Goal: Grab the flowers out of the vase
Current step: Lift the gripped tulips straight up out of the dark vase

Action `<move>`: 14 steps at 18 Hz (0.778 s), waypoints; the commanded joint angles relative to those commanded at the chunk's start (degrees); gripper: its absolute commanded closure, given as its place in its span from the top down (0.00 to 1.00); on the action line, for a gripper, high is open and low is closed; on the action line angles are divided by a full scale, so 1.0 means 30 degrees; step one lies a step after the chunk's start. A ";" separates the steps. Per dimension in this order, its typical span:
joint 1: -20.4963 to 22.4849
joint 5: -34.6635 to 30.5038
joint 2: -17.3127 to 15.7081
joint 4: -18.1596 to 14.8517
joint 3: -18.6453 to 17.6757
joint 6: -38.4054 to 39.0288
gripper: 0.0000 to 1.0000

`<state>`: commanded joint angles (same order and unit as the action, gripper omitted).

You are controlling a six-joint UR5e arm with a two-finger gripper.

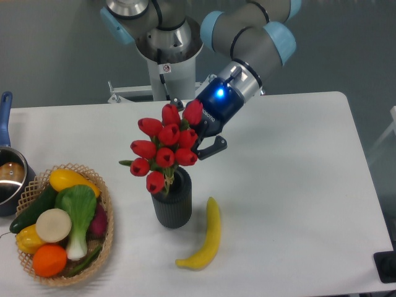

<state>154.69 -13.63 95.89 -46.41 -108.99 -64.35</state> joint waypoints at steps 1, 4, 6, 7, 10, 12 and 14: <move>0.0029 0.0089 -0.0117 0.0000 0.0087 0.0294 0.47; 0.0147 0.0323 -0.0264 0.0000 0.0992 0.1900 0.47; 0.0147 0.0353 -0.0294 0.0000 0.1288 0.2376 0.47; 0.0147 0.0382 -0.0294 0.0000 0.1405 0.2377 0.47; 0.0205 0.0909 -0.0265 -0.0029 0.2078 0.3165 0.47; 0.0263 0.0910 -0.0236 -0.0029 0.2488 0.3430 0.47; 0.0410 0.0939 -0.0236 -0.0029 0.2811 0.3810 0.47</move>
<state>155.92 -10.81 95.19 -46.49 -100.55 -52.92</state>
